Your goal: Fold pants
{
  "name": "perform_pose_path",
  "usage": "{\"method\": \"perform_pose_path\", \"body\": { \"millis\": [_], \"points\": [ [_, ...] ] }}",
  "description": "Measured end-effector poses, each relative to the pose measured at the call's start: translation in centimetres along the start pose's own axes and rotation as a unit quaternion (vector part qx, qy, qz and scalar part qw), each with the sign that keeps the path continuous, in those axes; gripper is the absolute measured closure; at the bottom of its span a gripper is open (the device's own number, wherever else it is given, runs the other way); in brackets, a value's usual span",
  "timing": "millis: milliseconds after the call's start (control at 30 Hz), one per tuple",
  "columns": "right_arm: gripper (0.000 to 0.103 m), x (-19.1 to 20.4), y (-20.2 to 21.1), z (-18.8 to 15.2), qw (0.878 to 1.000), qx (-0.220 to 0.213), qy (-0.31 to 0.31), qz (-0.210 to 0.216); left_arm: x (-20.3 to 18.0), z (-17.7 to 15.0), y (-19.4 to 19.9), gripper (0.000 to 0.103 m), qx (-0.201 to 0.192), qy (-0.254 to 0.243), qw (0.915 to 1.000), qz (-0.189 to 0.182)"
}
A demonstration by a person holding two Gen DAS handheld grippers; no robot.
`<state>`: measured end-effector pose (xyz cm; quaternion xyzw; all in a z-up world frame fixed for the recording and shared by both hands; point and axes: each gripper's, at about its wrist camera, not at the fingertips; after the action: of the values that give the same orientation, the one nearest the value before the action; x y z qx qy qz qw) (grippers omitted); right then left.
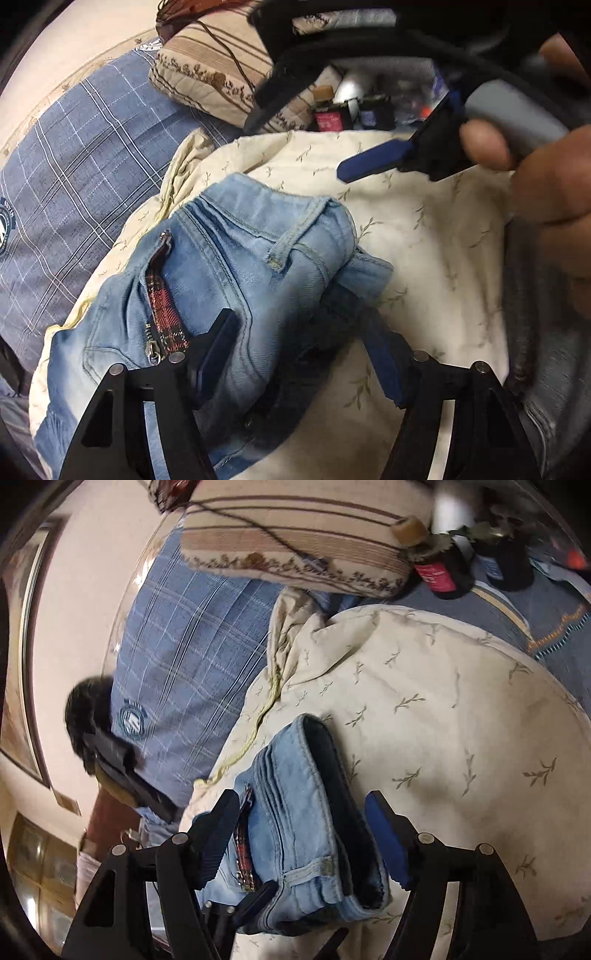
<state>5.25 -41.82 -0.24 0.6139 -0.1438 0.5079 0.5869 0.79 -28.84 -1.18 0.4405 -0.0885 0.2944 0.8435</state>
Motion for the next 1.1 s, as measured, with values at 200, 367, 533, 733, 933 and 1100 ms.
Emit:
{"method": "perform_pose_path", "body": {
  "millis": [200,367,533,733,933,1100],
  "points": [
    [0.030,-1.1,0.2,0.1,1.000,-0.002,-0.025,0.013,2.2,-0.8,1.4,0.091,-0.029,0.078,0.9961,-0.029],
    [0.030,-0.9,-0.4,-0.1,1.000,0.008,-0.022,0.013,5.7,-1.8,2.2,0.094,-0.044,0.201,0.9730,-0.103],
    [0.030,-1.1,-0.5,0.1,0.999,0.014,-0.032,0.019,6.1,-2.3,2.2,0.094,-0.047,0.237,0.9634,-0.118],
    [0.030,-2.2,-0.5,0.4,0.997,0.024,-0.070,0.038,5.8,-1.8,2.5,0.094,-0.040,0.213,0.9709,-0.103],
    [0.030,-2.3,-1.5,0.3,0.994,0.055,-0.080,0.047,4.0,-1.1,4.0,0.074,-0.047,0.157,0.9820,-0.093],
    [0.030,-3.1,-0.8,0.6,0.992,0.047,-0.102,0.057,1.3,0.5,4.0,0.048,-0.047,0.066,0.9956,-0.047]
  ]
}}
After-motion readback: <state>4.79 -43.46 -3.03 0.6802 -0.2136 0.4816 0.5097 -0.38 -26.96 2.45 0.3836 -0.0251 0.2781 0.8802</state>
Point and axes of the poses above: each gripper's, at about its wrist camera, not at the fingertips, and y roughly against the way its jaws point, x to its left, z to its top, and after that the axes turned 10 degrees about -y, right-handed
